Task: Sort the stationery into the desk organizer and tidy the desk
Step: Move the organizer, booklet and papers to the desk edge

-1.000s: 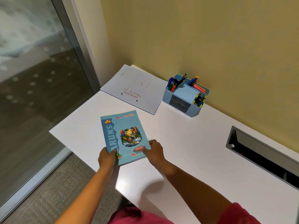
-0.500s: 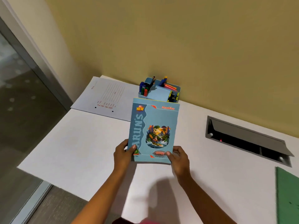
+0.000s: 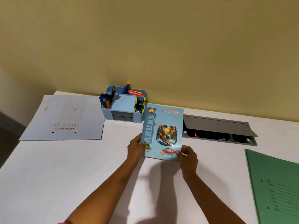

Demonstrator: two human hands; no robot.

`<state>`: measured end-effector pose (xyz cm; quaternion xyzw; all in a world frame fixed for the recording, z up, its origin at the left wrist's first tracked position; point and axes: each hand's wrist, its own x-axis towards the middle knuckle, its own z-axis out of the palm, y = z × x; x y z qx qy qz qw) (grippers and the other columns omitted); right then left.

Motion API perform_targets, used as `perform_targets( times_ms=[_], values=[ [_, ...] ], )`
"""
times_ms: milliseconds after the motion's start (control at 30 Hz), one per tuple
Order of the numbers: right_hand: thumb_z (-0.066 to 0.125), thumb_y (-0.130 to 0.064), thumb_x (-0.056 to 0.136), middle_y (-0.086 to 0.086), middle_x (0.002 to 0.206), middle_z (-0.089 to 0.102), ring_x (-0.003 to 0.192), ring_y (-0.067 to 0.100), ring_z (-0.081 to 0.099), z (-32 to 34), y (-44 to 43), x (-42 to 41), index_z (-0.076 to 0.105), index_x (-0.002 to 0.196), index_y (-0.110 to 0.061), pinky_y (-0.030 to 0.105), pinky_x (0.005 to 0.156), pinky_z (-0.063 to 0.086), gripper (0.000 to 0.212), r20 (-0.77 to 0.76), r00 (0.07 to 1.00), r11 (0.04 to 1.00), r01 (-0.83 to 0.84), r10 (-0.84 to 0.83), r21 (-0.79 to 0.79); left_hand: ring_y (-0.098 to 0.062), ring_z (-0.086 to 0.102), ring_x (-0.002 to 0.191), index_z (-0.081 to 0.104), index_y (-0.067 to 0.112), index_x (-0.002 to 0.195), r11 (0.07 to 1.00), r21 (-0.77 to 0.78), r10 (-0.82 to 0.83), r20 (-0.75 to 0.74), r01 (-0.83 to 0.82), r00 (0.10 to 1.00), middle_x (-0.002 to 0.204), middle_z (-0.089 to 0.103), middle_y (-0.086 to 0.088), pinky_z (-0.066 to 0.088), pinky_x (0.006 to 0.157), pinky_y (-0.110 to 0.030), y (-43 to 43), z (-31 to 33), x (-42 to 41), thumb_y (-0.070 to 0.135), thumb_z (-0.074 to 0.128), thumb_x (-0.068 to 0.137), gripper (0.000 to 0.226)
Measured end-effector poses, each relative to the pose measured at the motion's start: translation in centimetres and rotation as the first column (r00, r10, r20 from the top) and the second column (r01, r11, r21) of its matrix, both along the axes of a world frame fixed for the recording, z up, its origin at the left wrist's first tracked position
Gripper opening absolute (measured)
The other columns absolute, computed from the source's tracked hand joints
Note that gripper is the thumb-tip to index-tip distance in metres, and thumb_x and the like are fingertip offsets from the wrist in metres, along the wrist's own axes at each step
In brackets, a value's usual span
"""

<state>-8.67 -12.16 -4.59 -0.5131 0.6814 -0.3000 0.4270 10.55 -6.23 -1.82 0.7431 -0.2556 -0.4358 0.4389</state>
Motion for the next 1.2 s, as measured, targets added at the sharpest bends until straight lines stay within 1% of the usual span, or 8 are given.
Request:
perform_targets(
  times_ms=[100,233,400,533,733,900,1000,1200],
  values=[
    [0.071,-0.008,0.082,0.006,0.097,0.071,0.085,0.020,0.064,-0.4,-1.6,0.6,0.065,0.100,-0.010,0.022,0.065,0.045,0.018,-0.035,0.999,1.000,-0.001,0.001,0.011,-0.025,0.060,0.110,0.053,0.022,0.132,0.998,0.013,-0.063,0.091,0.062,0.994,0.122,0.065,-0.005,0.043,0.083,-0.026,-1.4,-0.6,0.5,0.016,0.049,0.086,0.047],
    [0.069,-0.005,0.083,0.010,0.102,0.071,0.084,0.018,0.059,-1.1,-3.4,1.6,0.064,0.105,-0.007,0.022,0.076,0.041,0.023,-0.061,0.998,0.999,0.023,-0.021,0.023,-0.027,0.064,0.092,0.063,0.015,0.122,0.992,0.037,-0.123,0.304,0.117,0.945,0.098,0.070,-0.011,0.032,0.059,-0.017,-3.0,-2.2,1.3,0.029,0.045,0.078,0.049],
    [0.067,-0.002,0.084,0.011,0.099,0.069,0.082,0.018,0.057,-1.9,-5.1,2.7,0.062,0.107,-0.005,0.020,0.070,0.042,0.023,-0.076,0.996,0.999,0.038,-0.036,0.030,-0.032,0.061,0.087,0.069,0.004,0.105,0.991,0.121,-0.100,0.377,0.058,0.921,0.089,0.066,-0.016,0.028,0.063,-0.022,-5.3,-4.4,2.0,0.012,0.063,0.086,0.021],
    [0.067,-0.002,0.084,0.011,0.095,0.070,0.083,0.023,0.062,-2.6,-6.1,3.5,0.063,0.102,-0.007,0.019,0.062,0.041,0.020,-0.098,0.994,0.997,0.042,-0.047,-0.062,-0.033,0.057,0.080,0.056,-0.001,0.073,0.989,0.149,-0.069,0.383,0.012,0.921,0.068,0.045,-0.001,0.026,0.059,-0.023,-6.2,-4.9,2.1,0.007,0.065,0.082,0.015],
    [0.070,-0.003,0.082,0.015,0.102,0.062,0.091,0.024,0.058,-2.9,-7.0,4.4,0.065,0.109,-0.003,0.023,0.076,0.044,0.027,-0.197,0.980,0.996,0.008,-0.025,-0.087,-0.031,0.057,0.098,0.055,-0.003,0.101,0.977,0.206,-0.028,0.377,-0.054,0.926,0.104,0.053,-0.014,0.041,0.070,-0.030,-7.6,-6.1,2.5,0.017,0.056,0.092,0.022],
    [0.068,-0.001,0.083,0.013,0.104,0.059,0.088,0.017,0.053,-2.7,-6.8,4.2,0.064,0.113,-0.004,0.025,0.081,0.048,0.031,-0.192,0.981,0.995,-0.017,-0.003,-0.102,-0.032,0.047,0.108,0.036,0.014,0.143,0.944,0.263,-0.309,0.505,0.198,0.806,0.114,0.044,-0.017,0.046,0.087,-0.038,-6.8,-6.4,2.7,0.021,0.057,0.090,0.058],
    [0.066,0.002,0.083,0.013,0.102,0.061,0.088,0.019,0.054,-2.6,-6.0,3.0,0.065,0.111,-0.007,0.027,0.080,0.049,0.029,-0.182,0.983,0.990,0.005,-0.031,-0.140,-0.032,0.046,0.109,0.033,0.008,0.143,0.952,0.216,-0.297,0.473,0.217,0.830,0.114,0.045,-0.020,0.041,0.089,-0.033,-5.8,-6.7,2.7,0.021,0.056,0.090,0.059],
    [0.054,0.003,0.090,0.009,0.104,0.064,0.092,0.020,0.057,-2.8,-2.4,-0.9,0.065,0.110,-0.009,0.021,0.084,0.043,0.025,-0.312,0.948,0.985,-0.102,0.055,-0.137,-0.026,0.046,0.095,0.049,0.001,0.125,0.980,0.103,-0.201,0.488,0.173,0.849,0.097,0.053,-0.018,0.036,0.075,-0.029,-1.6,-7.2,2.3,0.001,0.054,0.084,0.041]
  ],
)
